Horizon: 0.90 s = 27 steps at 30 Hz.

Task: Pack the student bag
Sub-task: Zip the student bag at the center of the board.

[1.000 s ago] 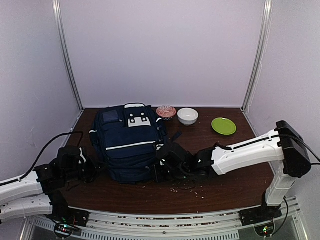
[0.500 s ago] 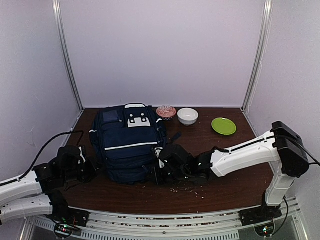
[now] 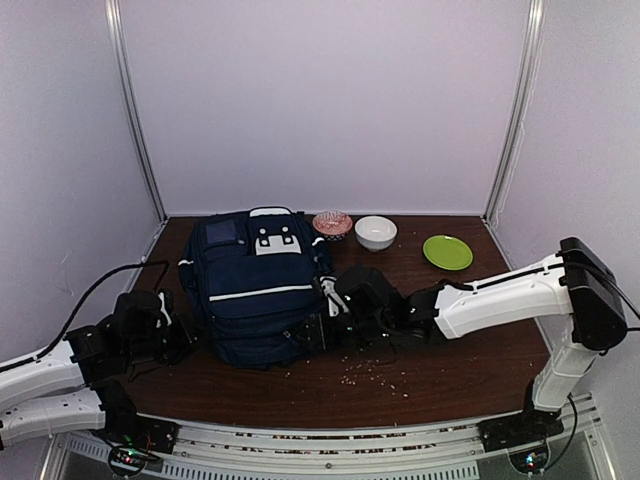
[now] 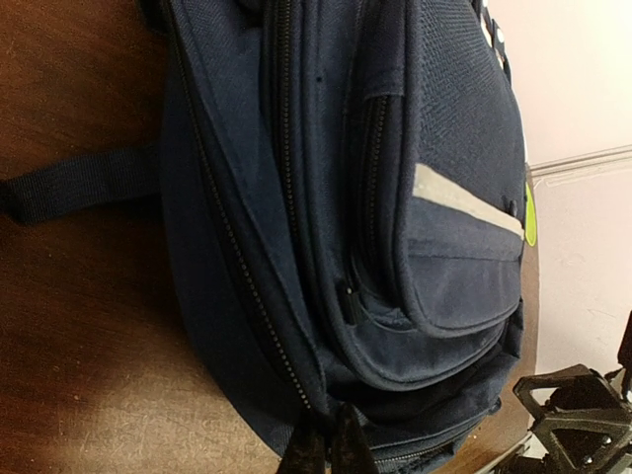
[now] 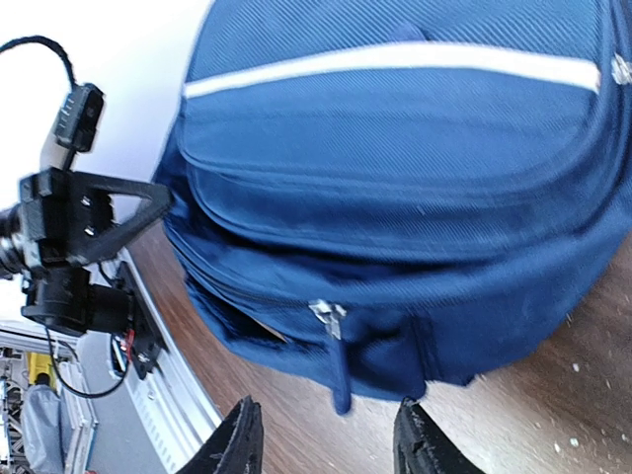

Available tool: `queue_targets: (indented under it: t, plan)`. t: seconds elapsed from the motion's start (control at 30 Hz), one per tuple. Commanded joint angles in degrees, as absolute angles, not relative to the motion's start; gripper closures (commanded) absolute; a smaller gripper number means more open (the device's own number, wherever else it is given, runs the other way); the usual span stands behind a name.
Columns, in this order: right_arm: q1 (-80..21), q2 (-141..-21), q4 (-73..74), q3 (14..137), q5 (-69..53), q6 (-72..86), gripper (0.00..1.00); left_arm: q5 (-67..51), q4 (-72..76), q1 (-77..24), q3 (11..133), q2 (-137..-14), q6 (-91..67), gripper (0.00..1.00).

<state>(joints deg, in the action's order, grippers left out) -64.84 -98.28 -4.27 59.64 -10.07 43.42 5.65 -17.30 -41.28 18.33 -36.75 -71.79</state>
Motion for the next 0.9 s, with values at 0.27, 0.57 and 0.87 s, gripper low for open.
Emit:
queue_targets:
  t: [0.27,0.57,0.87]
  plan:
    - [-64.4,-104.6,2.4,68.5,-12.3,41.1,0.59,7.2,-16.3,-40.8,20.8,-36.9,-69.6,1.0]
    - [-64.4,-105.5,3.6,68.5,-10.9,41.0,0.59,7.3,-16.1,-40.8,20.6,-36.7,-69.6,1.0]
    - [-64.4,-107.2,3.0,70.2,-11.4,41.2,0.72,7.2,-16.0,-40.8,20.7,-36.8,-69.6,1.0]
